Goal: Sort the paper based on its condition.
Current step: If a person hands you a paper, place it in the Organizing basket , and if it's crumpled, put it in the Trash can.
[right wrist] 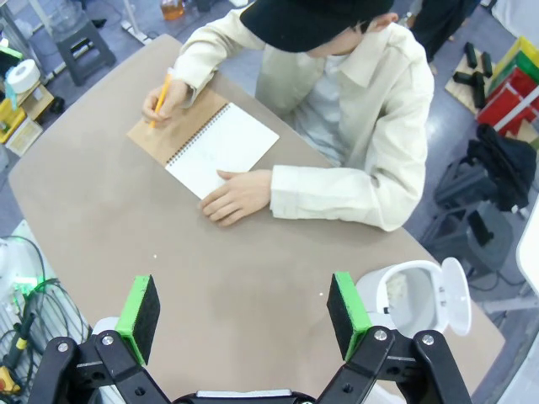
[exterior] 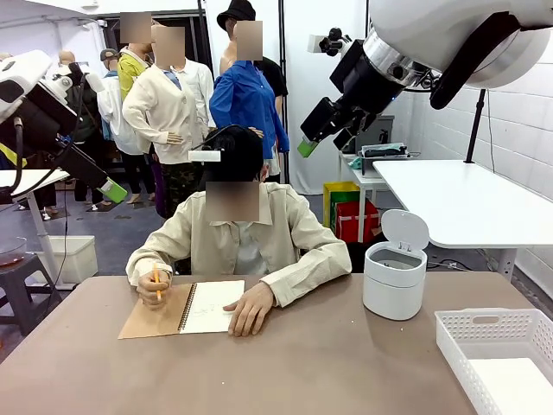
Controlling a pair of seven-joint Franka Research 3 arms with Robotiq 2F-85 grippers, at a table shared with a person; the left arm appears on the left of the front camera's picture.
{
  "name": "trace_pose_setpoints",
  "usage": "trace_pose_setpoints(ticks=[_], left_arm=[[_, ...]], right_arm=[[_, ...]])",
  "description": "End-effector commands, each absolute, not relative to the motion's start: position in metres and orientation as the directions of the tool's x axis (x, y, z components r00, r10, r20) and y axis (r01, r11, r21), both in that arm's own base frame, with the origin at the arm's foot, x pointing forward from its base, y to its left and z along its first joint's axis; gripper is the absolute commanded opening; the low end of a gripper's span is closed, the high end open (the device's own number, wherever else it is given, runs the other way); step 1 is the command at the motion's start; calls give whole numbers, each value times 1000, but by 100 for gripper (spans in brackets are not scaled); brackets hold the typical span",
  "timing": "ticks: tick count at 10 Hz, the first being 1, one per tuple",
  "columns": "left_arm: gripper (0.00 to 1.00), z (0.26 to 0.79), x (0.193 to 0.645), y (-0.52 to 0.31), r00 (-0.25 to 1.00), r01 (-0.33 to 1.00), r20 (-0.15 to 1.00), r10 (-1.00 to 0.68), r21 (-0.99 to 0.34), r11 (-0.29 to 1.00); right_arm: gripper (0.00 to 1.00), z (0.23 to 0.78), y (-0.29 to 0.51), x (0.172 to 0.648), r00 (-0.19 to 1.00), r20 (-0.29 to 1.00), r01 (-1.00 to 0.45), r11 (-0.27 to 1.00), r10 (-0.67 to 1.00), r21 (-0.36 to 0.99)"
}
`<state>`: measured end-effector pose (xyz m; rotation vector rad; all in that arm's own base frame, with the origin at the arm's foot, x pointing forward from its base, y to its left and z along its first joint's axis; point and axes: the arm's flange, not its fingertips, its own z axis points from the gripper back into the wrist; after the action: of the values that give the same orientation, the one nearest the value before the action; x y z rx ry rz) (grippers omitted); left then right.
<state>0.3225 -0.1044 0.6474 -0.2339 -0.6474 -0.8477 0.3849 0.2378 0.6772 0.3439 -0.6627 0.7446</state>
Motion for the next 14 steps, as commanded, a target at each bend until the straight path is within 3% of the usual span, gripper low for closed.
trace_pose_setpoints(ticks=[1, 14], left_arm=[[100, 648, 323, -103, 486, 757, 617, -619, 56, 651], [100, 648, 323, -103, 486, 757, 617, -619, 56, 651]], right_arm=[[100, 677, 238, 385, 547, 664, -718, 694, 510, 59], [100, 677, 238, 385, 547, 664, -718, 694, 510, 59]])
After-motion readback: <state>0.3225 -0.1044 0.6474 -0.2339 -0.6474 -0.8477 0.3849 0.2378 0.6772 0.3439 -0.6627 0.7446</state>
